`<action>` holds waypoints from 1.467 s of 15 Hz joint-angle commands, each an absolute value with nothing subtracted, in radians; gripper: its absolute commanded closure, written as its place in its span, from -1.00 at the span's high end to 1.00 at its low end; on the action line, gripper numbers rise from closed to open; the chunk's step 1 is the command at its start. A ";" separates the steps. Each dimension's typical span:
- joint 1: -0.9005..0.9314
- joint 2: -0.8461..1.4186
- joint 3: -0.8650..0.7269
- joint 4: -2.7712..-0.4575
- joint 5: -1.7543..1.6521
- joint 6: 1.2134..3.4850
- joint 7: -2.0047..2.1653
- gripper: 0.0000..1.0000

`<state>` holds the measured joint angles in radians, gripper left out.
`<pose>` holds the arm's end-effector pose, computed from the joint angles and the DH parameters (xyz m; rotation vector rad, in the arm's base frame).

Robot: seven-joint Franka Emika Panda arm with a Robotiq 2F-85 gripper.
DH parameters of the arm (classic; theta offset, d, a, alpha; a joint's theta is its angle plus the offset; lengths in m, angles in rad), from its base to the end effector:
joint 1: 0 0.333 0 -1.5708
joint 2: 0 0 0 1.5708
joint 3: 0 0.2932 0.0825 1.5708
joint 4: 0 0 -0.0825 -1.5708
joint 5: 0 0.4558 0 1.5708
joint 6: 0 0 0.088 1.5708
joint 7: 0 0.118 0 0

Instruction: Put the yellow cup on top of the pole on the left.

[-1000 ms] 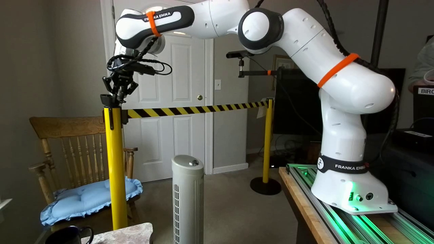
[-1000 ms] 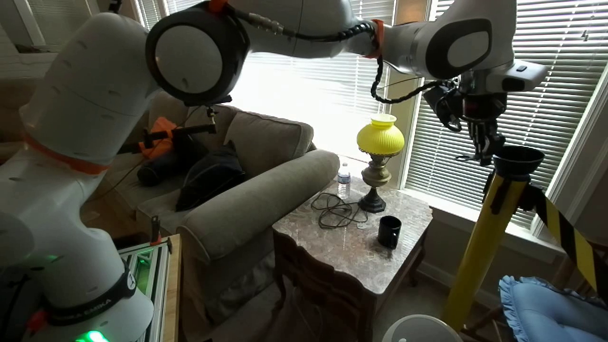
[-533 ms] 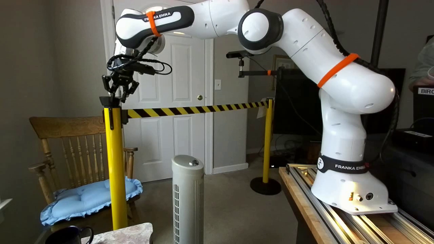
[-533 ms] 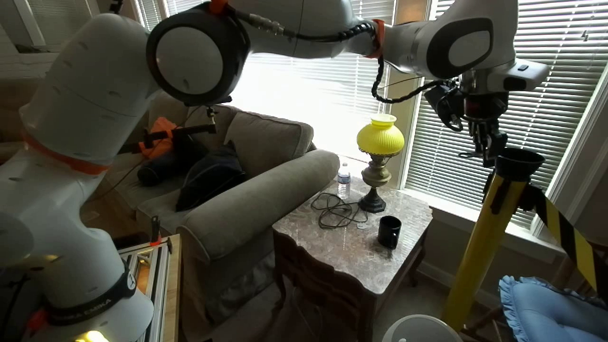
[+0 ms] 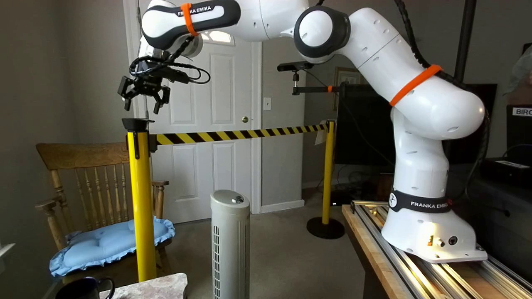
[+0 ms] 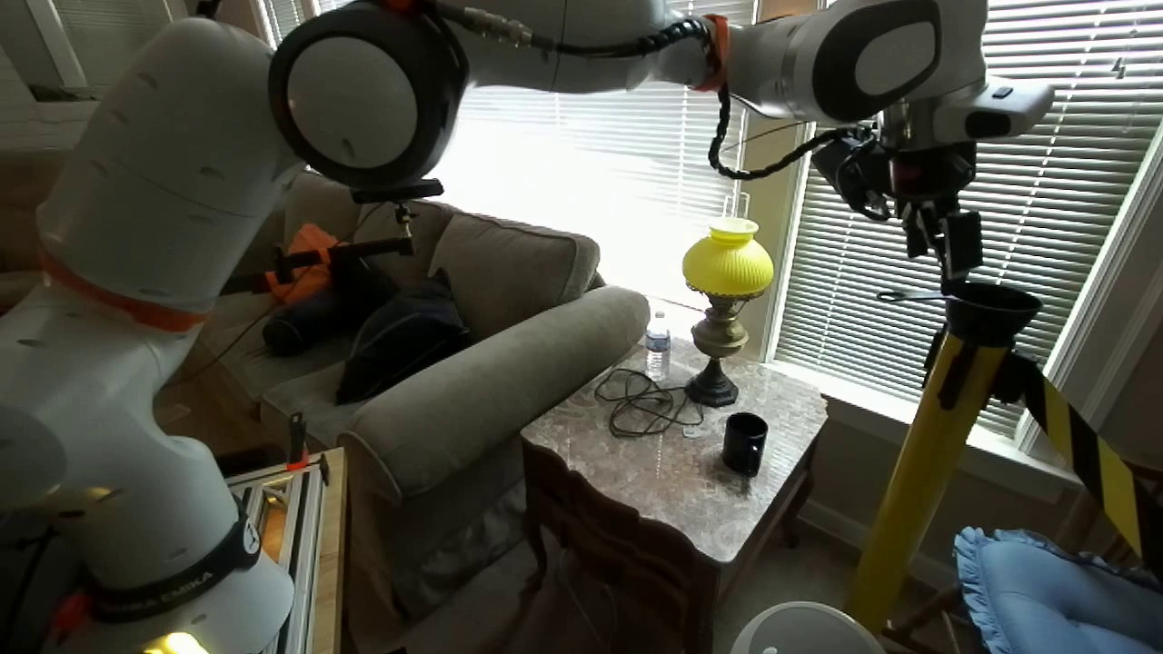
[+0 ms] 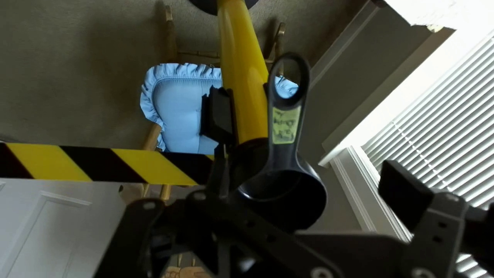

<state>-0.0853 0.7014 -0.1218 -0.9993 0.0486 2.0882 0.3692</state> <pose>0.8293 -0.1371 0.4531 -2.9605 0.8319 -0.6114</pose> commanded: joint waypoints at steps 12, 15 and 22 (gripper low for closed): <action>0.010 0.238 -0.047 -1.534 -0.022 1.948 0.067 1.00; 0.005 0.179 -0.007 -1.633 -0.024 1.952 -0.060 1.00; 0.002 0.149 0.010 -1.699 -0.020 1.937 -0.281 1.00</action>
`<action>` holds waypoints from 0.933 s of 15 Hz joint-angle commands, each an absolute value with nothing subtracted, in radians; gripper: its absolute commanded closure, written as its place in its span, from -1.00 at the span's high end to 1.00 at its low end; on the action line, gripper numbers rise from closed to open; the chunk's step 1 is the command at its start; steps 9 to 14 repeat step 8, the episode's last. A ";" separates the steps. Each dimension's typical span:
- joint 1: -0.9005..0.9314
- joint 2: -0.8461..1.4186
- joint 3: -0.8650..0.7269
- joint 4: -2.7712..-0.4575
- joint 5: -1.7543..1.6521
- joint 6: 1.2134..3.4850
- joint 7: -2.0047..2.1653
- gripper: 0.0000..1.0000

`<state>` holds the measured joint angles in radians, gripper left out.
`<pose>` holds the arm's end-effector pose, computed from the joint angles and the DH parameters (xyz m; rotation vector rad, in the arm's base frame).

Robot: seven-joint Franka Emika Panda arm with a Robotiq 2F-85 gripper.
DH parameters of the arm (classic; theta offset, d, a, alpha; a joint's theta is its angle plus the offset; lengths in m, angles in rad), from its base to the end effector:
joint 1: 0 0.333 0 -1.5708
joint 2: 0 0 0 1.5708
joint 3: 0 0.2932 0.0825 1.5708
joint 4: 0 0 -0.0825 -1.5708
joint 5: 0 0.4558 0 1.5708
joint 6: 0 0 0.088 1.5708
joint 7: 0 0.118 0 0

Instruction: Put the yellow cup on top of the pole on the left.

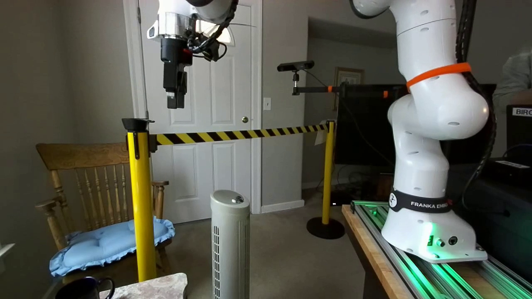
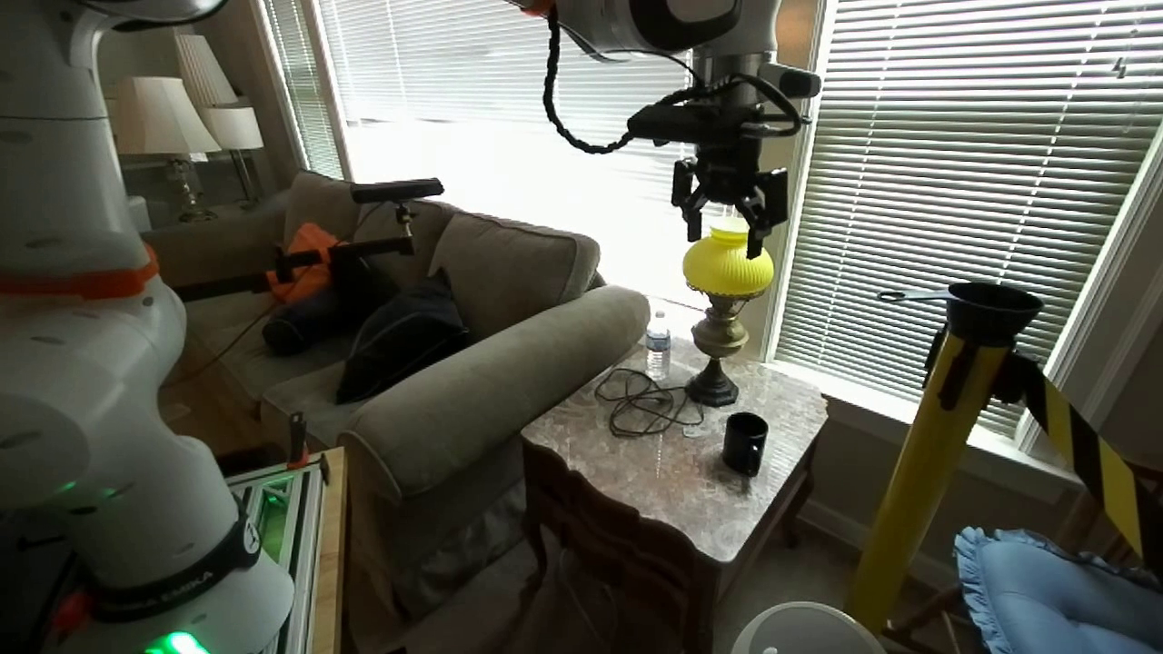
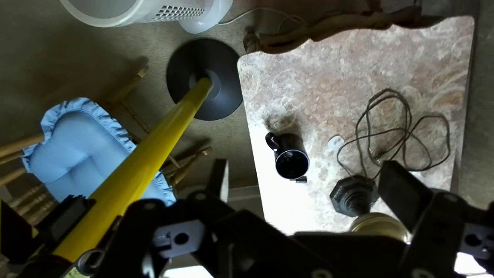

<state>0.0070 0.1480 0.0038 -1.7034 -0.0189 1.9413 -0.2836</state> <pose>0.6839 0.0058 0.4543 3.0743 0.4652 0.1349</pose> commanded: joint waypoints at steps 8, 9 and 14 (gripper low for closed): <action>-0.005 0.131 0.010 -1.737 -0.017 1.952 -0.358 1.00; -0.005 0.131 0.010 -1.737 -0.017 1.952 -0.358 1.00; -0.005 0.131 0.010 -1.737 -0.017 1.952 -0.358 1.00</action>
